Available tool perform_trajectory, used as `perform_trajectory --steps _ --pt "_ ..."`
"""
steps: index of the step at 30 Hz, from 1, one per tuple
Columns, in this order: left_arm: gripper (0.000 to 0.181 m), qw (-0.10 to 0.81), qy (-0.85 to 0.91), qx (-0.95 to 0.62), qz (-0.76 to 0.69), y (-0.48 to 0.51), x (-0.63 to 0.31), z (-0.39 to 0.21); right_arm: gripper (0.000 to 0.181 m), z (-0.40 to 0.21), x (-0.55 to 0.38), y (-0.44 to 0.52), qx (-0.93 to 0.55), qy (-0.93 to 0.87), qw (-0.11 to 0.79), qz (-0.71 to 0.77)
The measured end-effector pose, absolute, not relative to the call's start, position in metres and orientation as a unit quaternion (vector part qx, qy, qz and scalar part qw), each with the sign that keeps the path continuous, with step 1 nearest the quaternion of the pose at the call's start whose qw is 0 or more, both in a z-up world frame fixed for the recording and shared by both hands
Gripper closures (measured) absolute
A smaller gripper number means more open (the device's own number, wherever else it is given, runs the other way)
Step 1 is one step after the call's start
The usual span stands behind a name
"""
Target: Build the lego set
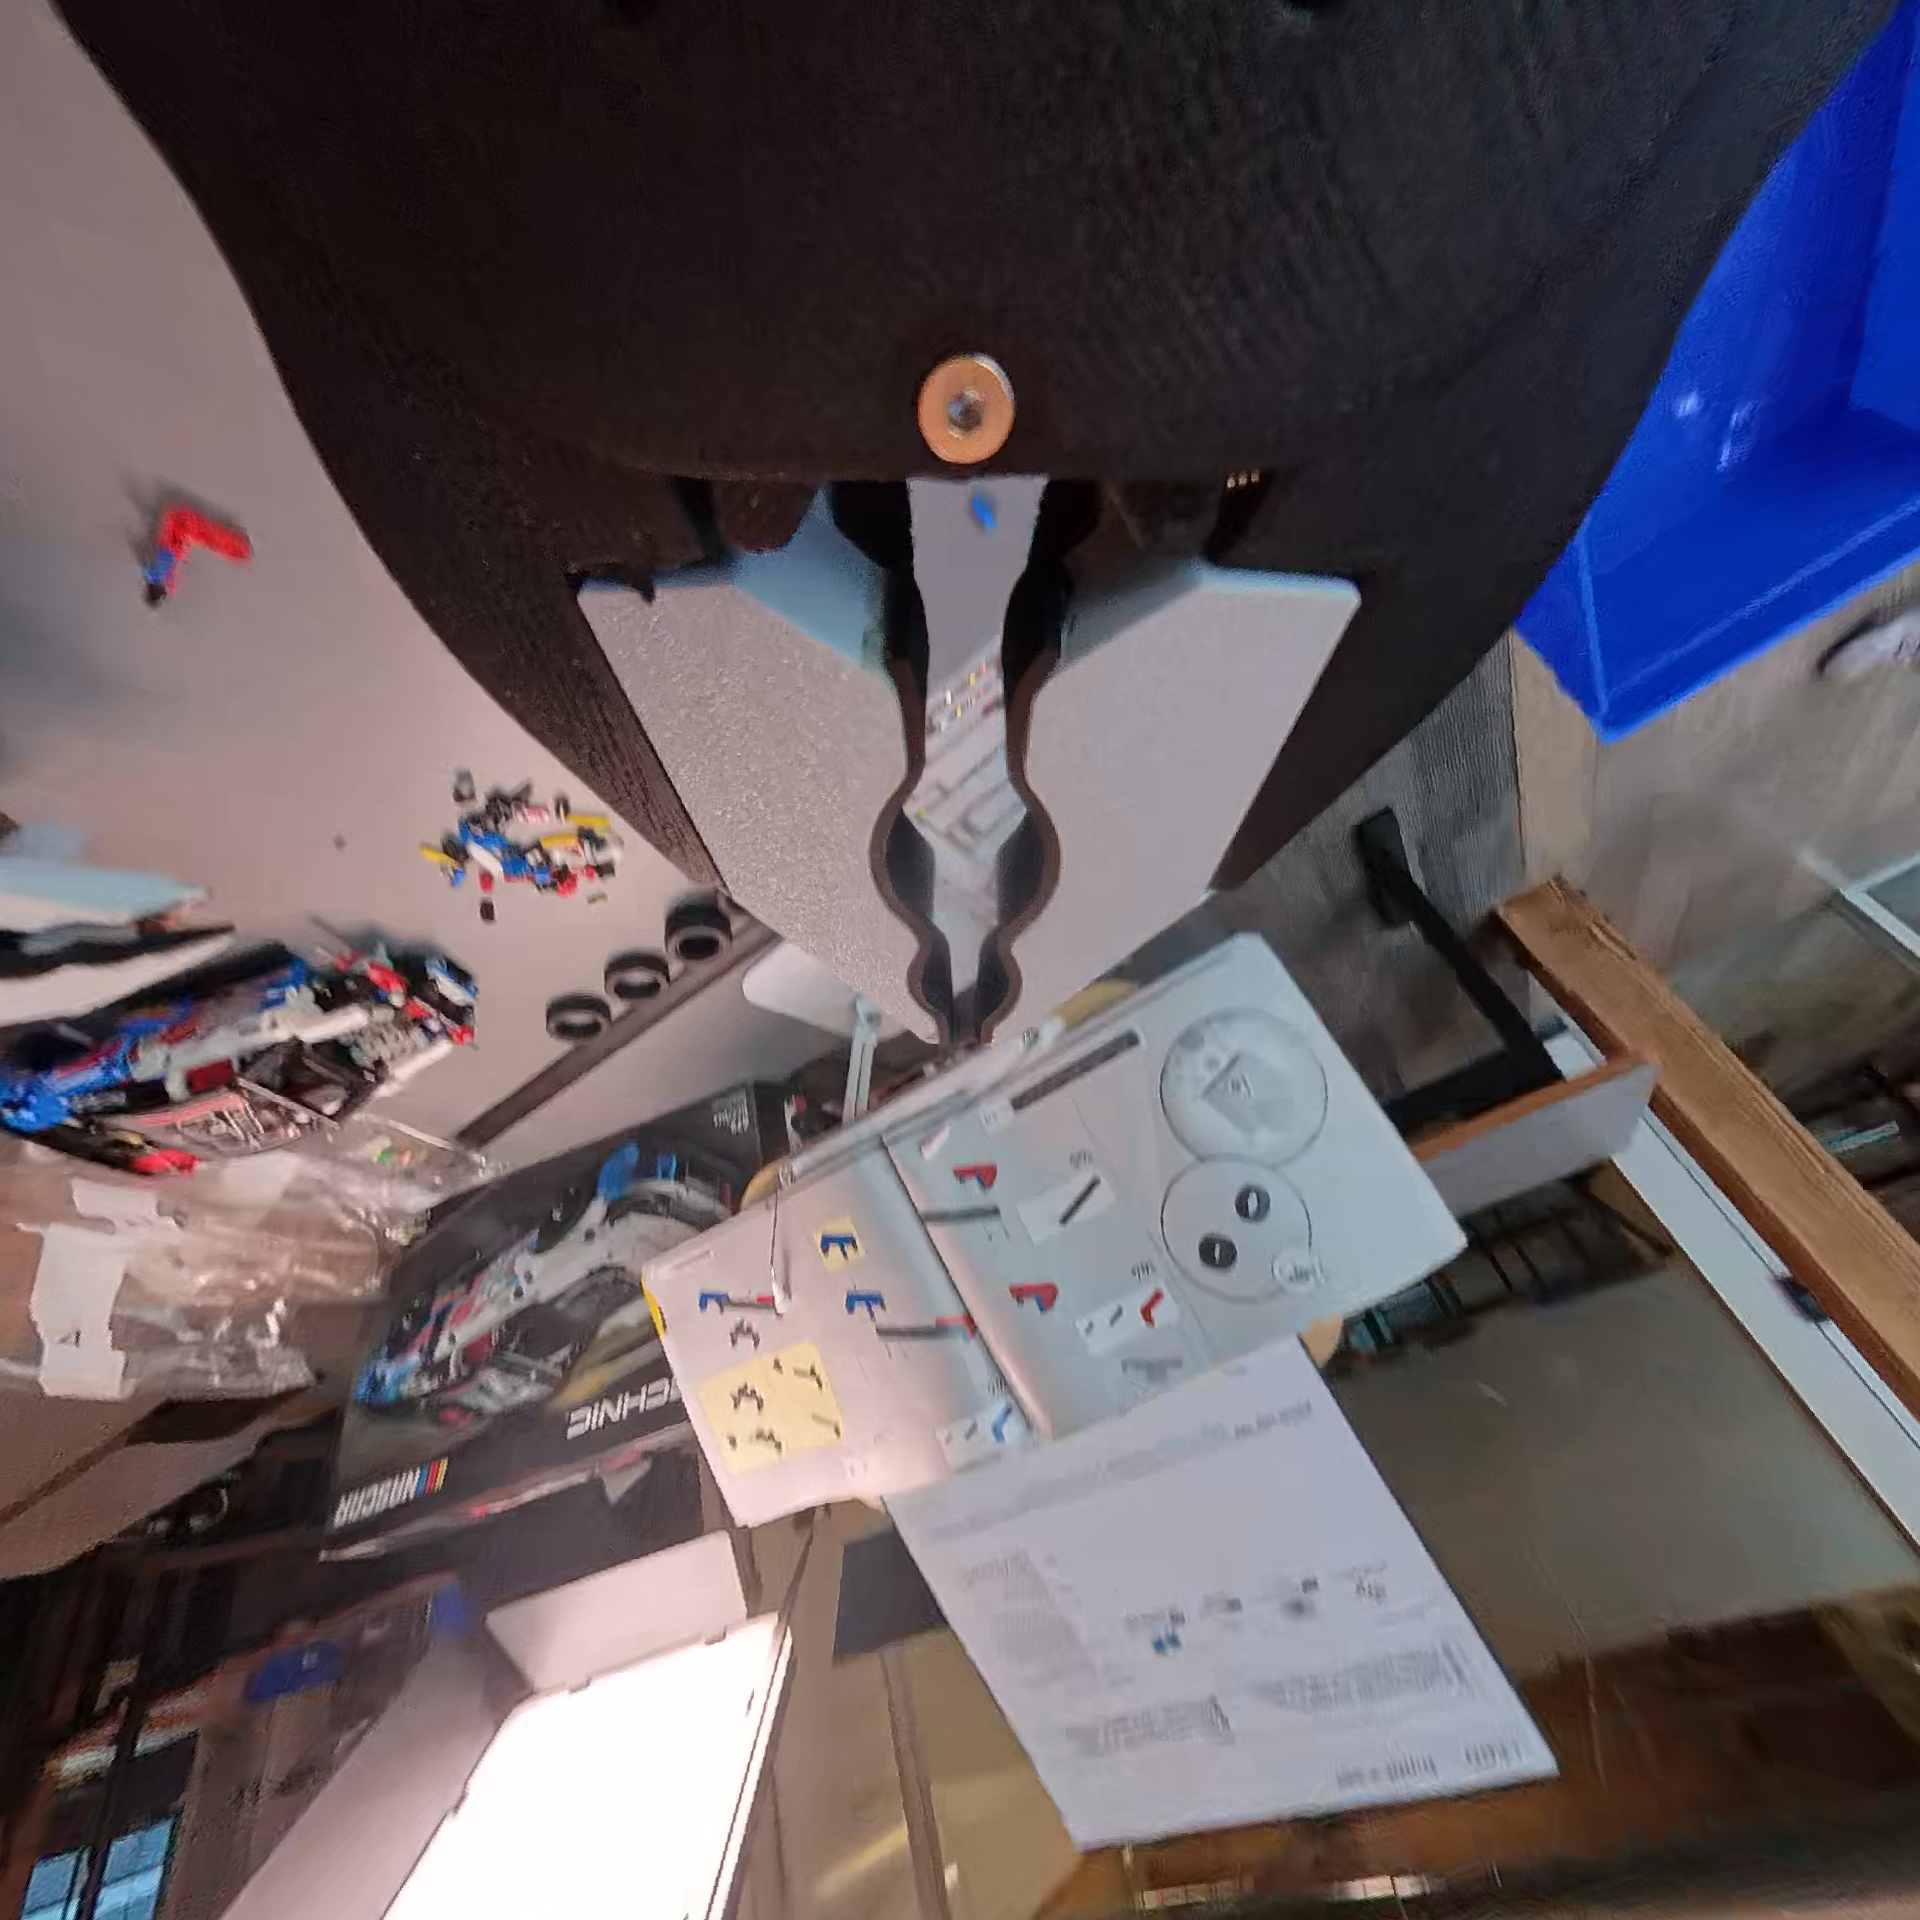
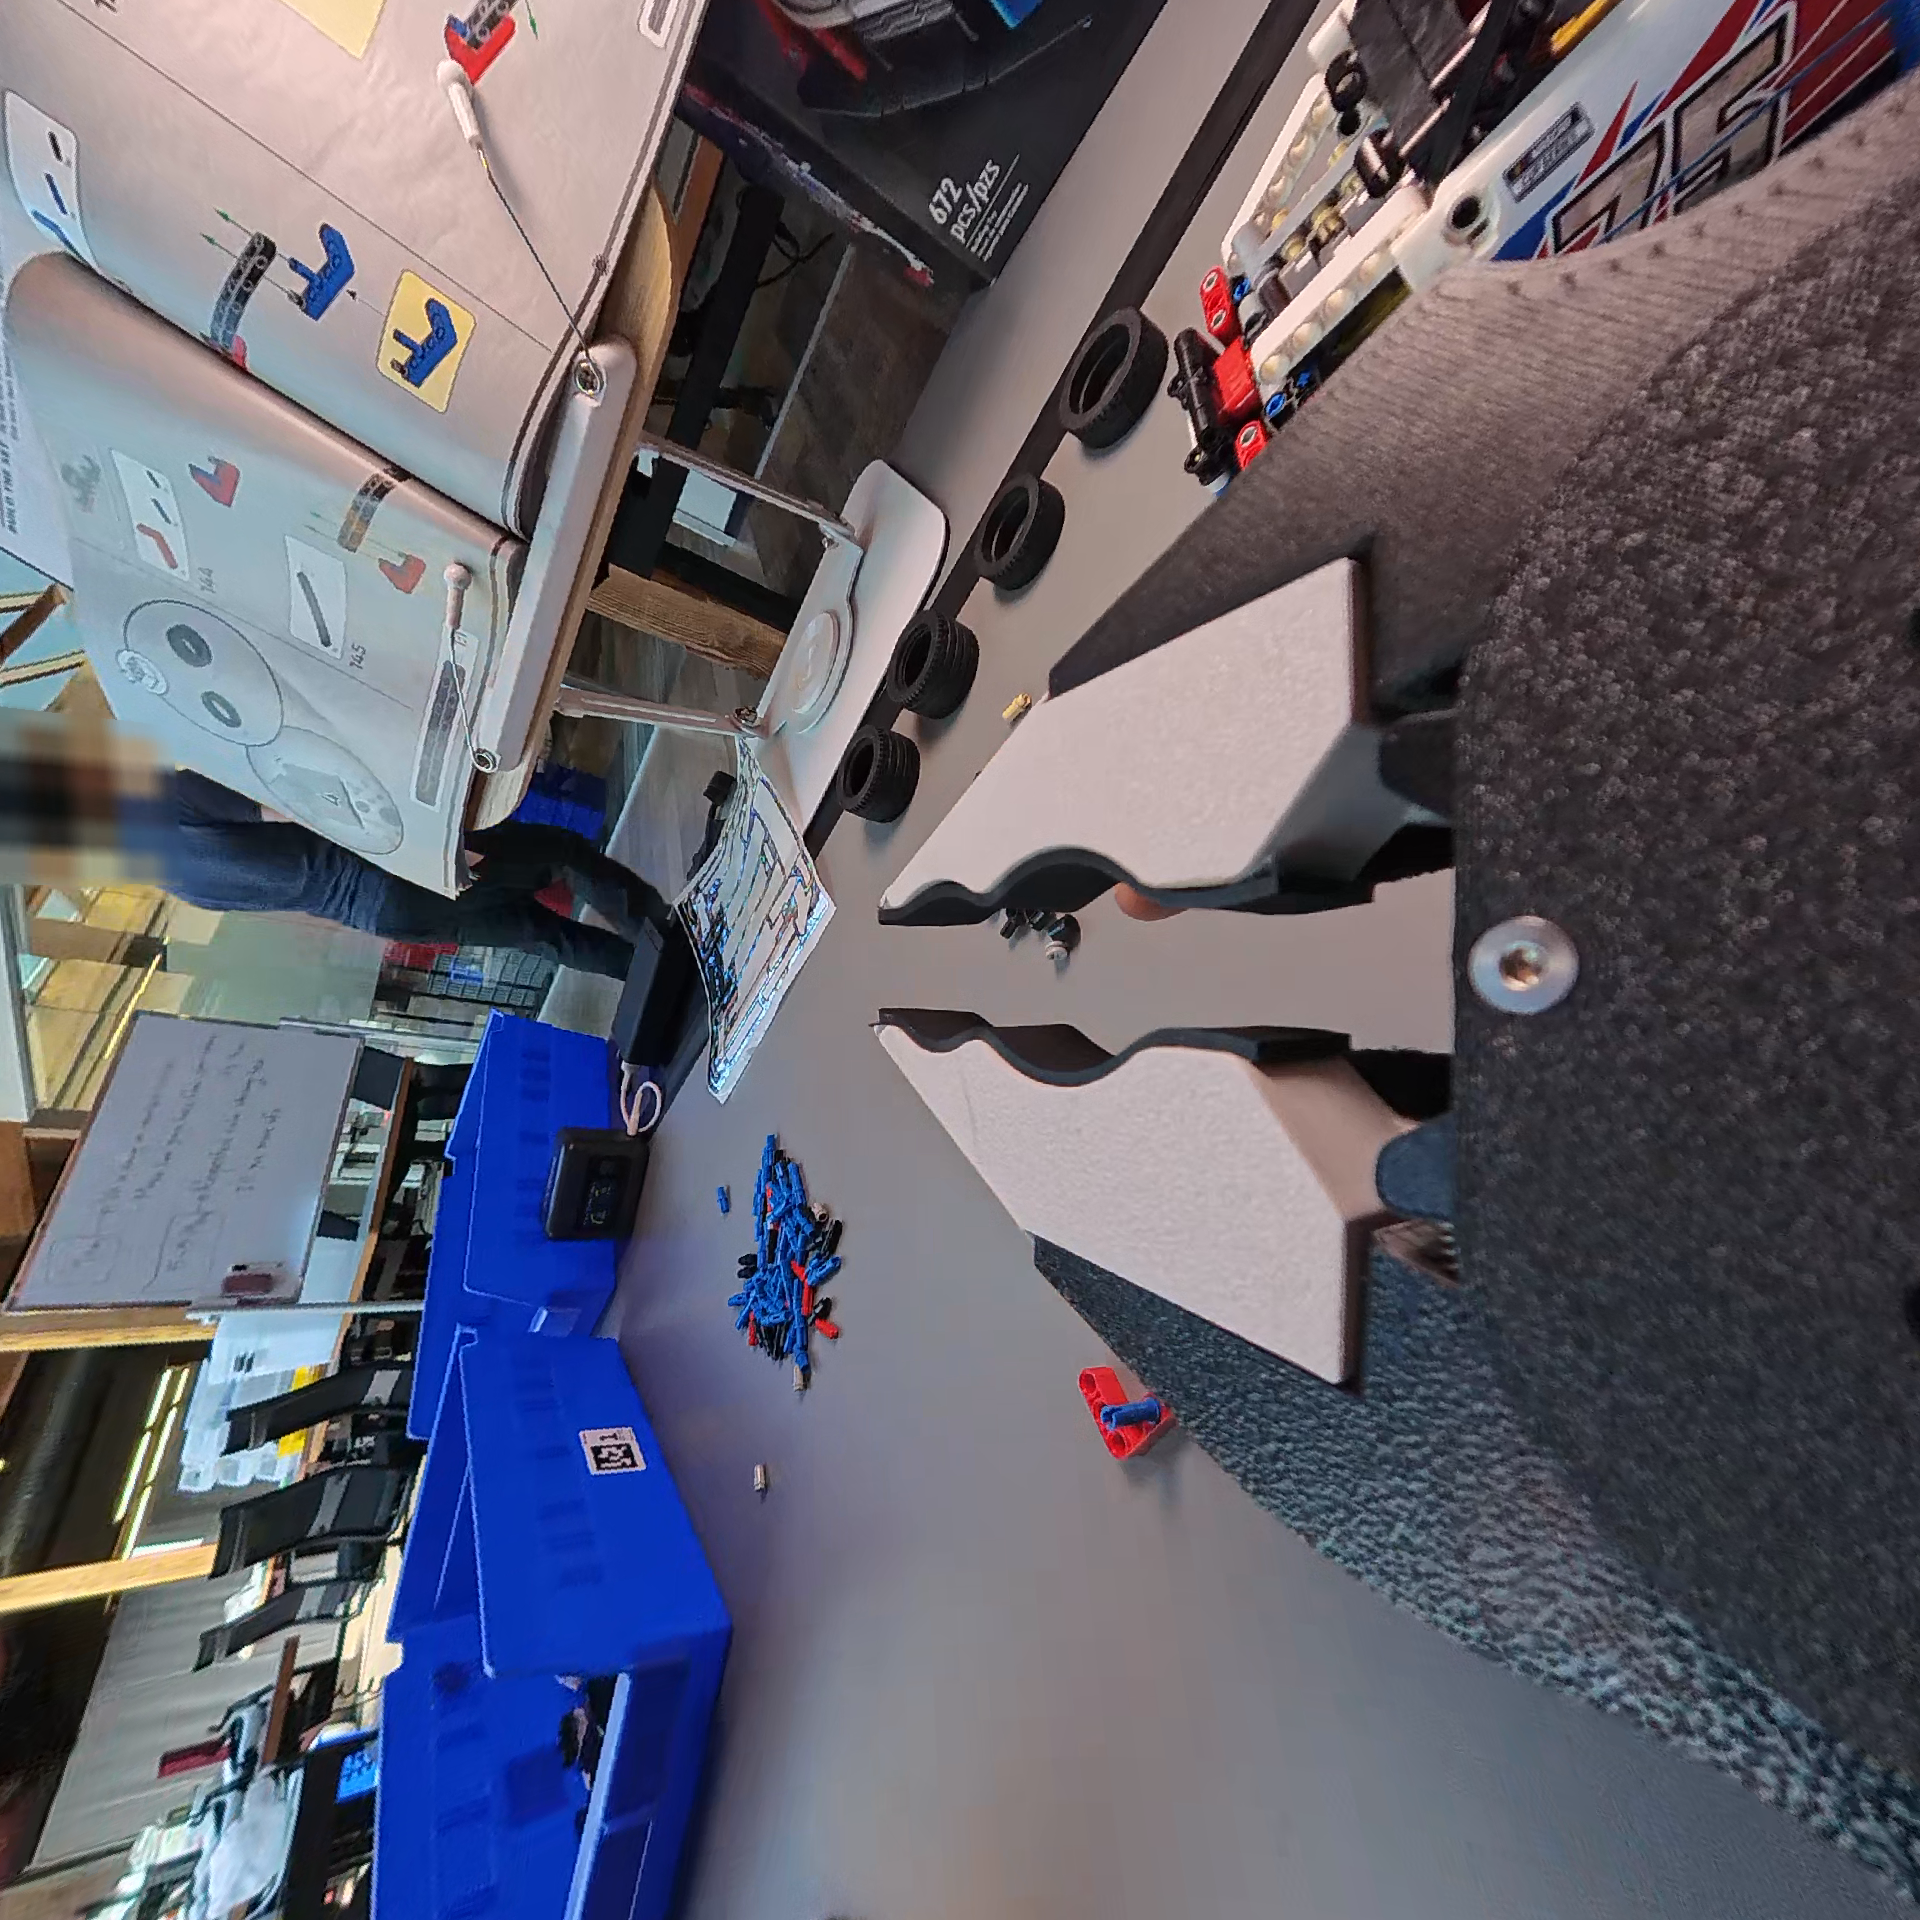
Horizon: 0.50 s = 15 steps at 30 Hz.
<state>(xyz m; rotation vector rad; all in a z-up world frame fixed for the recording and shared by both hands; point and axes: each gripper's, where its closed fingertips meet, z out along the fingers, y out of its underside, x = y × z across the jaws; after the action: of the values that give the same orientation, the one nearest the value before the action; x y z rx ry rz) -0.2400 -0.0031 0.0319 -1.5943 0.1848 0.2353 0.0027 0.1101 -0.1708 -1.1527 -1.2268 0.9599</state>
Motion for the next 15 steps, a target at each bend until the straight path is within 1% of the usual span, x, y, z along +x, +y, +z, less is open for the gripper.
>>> perform_trajectory --steps 3,6,8,10,13,15 --pt "0.171 0.616 0.066 -0.779 0.096 -0.058 -0.257 -0.014 0.167 -0.173 0.002 0.109 -0.491 -0.526 0.565 0.404" --pt "0.167 0.527 0.034 -0.837 0.144 -0.122 -0.299 -0.062 0.167 -0.175 0.002 0.109 -0.49 -0.53 0.565 0.4" --pt "0.161 0.442 -0.014 -0.88 0.171 -0.165 -0.336 -0.095 0.167 -0.177 0.001 0.108 -0.491 -0.532 0.563 0.398" --pt "0.16 0.351 -0.045 -0.92 0.166 -0.202 -0.361 -0.131 0.167 -0.182 -0.001 0.108 -0.496 -0.538 0.556 0.394" --pt "0.16 0.231 -0.036 -0.96 0.156 -0.238 -0.383 -0.176 0.167 -0.186 -0.004 0.106 -0.496 -0.545 0.554 0.387" --pt "0.16 0.174 -0.017 -0.973 0.148 -0.25 -0.391 -0.195 0.167 -0.188 -0.004 0.105 -0.496 -0.548 0.556 0.38"
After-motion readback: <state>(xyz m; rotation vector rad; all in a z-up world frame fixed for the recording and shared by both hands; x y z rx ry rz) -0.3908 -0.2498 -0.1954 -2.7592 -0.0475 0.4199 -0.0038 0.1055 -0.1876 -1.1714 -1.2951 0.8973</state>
